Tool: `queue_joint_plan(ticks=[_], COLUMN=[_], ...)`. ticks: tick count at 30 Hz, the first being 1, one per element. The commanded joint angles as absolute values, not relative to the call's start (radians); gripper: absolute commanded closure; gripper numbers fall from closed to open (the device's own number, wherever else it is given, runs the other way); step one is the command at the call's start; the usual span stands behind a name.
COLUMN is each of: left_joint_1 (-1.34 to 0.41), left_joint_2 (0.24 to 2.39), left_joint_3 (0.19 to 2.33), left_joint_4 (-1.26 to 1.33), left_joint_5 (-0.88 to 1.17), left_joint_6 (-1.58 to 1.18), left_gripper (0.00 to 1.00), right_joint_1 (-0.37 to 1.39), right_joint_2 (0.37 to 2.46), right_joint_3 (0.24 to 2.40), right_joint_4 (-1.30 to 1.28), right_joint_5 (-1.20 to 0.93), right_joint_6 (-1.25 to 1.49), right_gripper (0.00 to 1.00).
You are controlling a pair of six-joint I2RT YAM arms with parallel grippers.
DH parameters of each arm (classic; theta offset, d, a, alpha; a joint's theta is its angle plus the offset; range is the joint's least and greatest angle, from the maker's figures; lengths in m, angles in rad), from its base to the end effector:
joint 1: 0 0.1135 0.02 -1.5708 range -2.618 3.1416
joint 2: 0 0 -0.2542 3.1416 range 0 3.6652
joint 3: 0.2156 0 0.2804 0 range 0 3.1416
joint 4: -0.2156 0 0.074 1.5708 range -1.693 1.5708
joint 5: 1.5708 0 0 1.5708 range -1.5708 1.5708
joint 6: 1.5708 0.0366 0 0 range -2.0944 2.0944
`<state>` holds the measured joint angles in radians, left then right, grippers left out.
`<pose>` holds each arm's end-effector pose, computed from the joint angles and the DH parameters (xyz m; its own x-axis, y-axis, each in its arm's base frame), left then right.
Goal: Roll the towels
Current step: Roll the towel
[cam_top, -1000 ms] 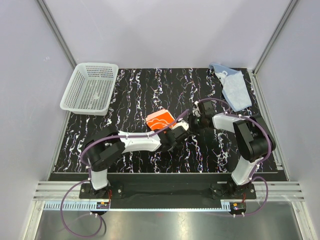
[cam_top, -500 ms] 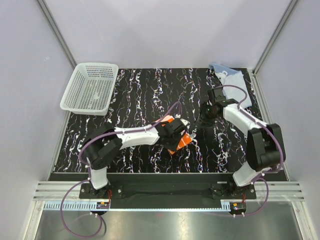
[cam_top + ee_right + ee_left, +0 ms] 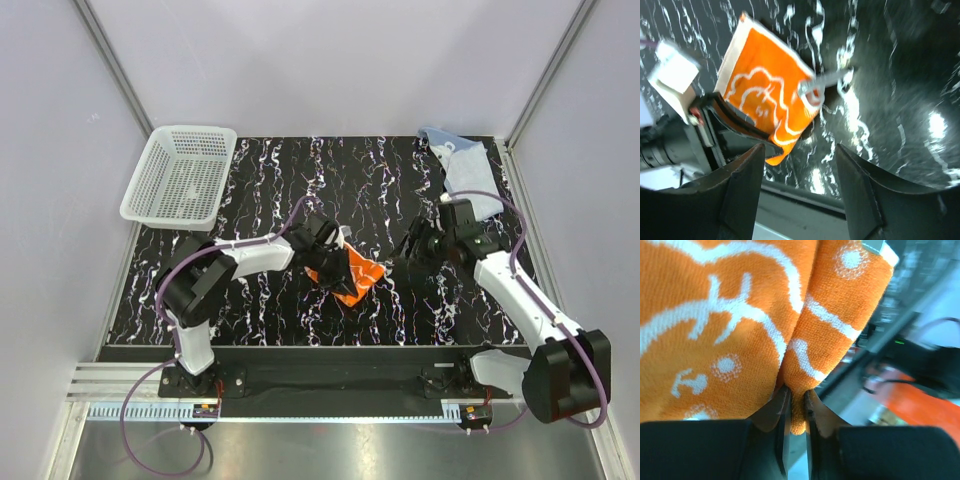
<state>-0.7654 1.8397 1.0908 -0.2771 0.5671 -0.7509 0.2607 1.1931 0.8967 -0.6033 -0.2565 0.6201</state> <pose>0.2628 -0.2798 0.1263 -0.9865 0.1498 -0.0654 0.1532 0.7079 -0.6895 0.2621 0.0795 0.2415 -0.8493 0.3552 -0.3906 0.1128 0.8448 0.5231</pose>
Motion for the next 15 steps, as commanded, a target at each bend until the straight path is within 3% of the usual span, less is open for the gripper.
queue_joint_plan(ticks=[1, 7, 12, 15], left_joint_1=[-0.742, -0.698, -0.684, -0.672], left_joint_2=[1.862, 1.911, 1.939, 1.957], left_joint_3=[1.048, 1.000, 0.993, 0.942], left_joint_4=[-0.076, 0.096, 0.156, 0.296], left_joint_5=[0.794, 0.894, 0.911, 0.948], left_joint_6=[-0.905, -1.052, -1.114, -1.213], left_gripper=[0.83, 0.83, 0.82, 0.82], right_joint_1=[0.271, 0.333, 0.383, 0.409], right_joint_2=[1.155, 1.187, 1.252, 1.316], right_joint_3=[0.804, 0.741, 0.719, 0.741], right_joint_4=[-0.509, -0.401, -0.279, -0.273], right_joint_5=[-0.389, -0.385, -0.388, -0.368], right_joint_6=[0.702, 0.752, 0.798, 0.793], right_gripper=[0.33, 0.33, 0.44, 0.44])
